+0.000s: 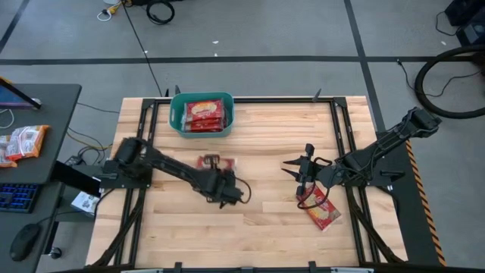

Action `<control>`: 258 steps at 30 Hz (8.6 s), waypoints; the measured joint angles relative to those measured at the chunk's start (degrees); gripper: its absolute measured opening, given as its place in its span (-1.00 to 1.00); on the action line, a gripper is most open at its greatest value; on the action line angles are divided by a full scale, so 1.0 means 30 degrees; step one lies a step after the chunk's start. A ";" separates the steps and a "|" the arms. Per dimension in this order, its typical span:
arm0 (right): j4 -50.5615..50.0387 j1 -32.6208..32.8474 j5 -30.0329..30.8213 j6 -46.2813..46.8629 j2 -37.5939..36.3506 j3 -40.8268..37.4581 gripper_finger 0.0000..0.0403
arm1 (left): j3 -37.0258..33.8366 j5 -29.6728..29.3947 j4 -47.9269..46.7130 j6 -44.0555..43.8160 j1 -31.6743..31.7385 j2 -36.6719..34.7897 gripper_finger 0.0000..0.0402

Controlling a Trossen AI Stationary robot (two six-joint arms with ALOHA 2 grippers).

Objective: Sort popcorn bags into baskets
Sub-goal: Put the left red popcorn bag into the green bin, then put the red popcorn bag into the green bin

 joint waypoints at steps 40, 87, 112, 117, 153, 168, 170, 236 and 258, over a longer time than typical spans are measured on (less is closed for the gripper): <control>-0.0026 -0.0109 -0.0453 -0.0134 0.0000 -0.0001 -0.43 | -0.5949 -0.3446 0.9771 1.4424 1.3909 -0.5820 -1.00; -1.9470 0.1574 -1.5939 1.4189 0.9413 0.7074 -0.49 | -0.9834 0.0106 1.3554 0.8243 0.2556 -0.8582 -0.56; -0.8622 -0.3950 -1.3342 0.2710 1.2570 1.0280 -0.73 | -1.1497 0.0946 1.6998 0.6358 0.0317 -1.1729 -0.56; -1.2155 -0.3060 -1.1574 0.2458 1.1454 1.1917 -0.73 | -1.1497 0.1340 1.7162 0.6576 0.0327 -1.1693 -0.56; -0.8491 -0.3109 -1.3621 0.0832 1.1387 1.0199 -0.73 | -1.1482 0.3797 1.9800 0.7072 0.0375 -1.0113 -0.56; -0.8199 -0.1351 -1.4147 0.2479 1.3109 0.8223 -0.78 | -1.1424 0.3967 1.9375 0.5490 0.0342 -1.0214 -0.56; -0.7469 -0.1536 -1.3134 0.2137 1.3760 0.8315 -0.80 | -1.1186 0.3892 1.8569 0.4916 0.0317 -1.0534 -0.56; 0.3785 -0.2256 -0.5617 -0.1068 0.3052 -0.0470 -0.91 | -0.3388 0.2399 1.6348 0.4779 0.0217 0.2524 -0.69; 0.3315 -0.1923 -0.5484 -0.0967 0.2645 -0.0482 -0.91 | -0.3534 0.1056 1.1707 0.3907 0.0193 -0.3187 -0.99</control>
